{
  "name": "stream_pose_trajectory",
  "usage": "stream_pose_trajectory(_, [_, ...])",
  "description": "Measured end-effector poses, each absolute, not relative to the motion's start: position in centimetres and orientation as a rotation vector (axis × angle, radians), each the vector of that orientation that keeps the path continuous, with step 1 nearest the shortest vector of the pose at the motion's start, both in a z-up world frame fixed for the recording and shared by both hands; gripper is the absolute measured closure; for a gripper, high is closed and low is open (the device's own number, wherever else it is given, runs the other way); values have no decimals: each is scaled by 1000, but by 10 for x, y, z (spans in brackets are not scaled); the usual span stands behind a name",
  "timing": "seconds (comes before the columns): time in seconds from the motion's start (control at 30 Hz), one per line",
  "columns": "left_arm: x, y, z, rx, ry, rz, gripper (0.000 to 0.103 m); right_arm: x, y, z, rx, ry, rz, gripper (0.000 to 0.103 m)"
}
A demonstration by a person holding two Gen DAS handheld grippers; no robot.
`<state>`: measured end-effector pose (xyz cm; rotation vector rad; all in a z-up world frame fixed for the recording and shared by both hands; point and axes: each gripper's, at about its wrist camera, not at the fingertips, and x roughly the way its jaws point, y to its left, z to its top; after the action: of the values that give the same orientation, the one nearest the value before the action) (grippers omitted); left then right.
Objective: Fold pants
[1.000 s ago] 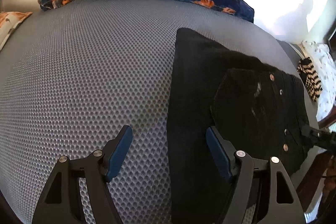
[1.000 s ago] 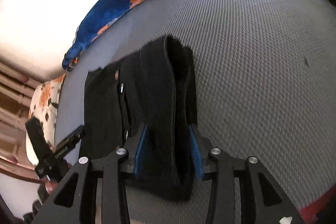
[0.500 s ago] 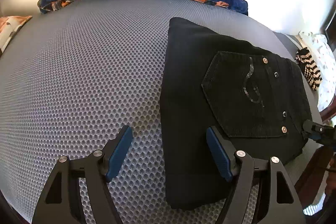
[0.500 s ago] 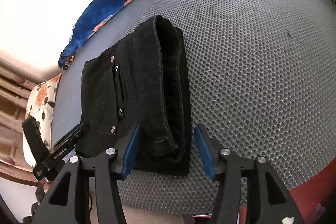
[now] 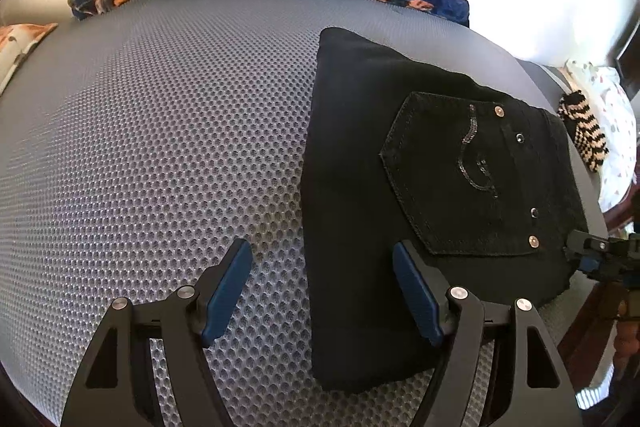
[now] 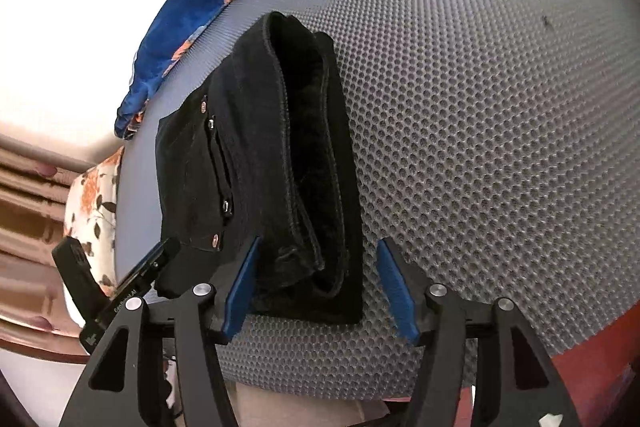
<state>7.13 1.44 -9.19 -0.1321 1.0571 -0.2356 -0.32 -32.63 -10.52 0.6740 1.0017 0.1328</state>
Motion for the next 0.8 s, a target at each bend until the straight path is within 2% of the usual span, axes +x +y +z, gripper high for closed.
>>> stream_pose_trajectory(0.3, [74,10,-91,-162,1081,-337,31,13,-327,-110,656,995,189,49])
stream_pose_trajectory(0.4, [71,2,-89,-163,1077,-368,47,18,-323,-110,641,994,195,51])
stream_pose_trajectory(0.43, [71,1,-89,-164,1072,-358,49,19,-322,-109,633,993,196,58])
stream_pose_trajectory(0.63, [69,1,-86,-159,1060,-315,67,27,-310,-107,575,987,208,67])
stream_pose_trajectory(0.8, [60,4,-85,-159,1058,-295,70,38,-300,-103,522,988,211,68])
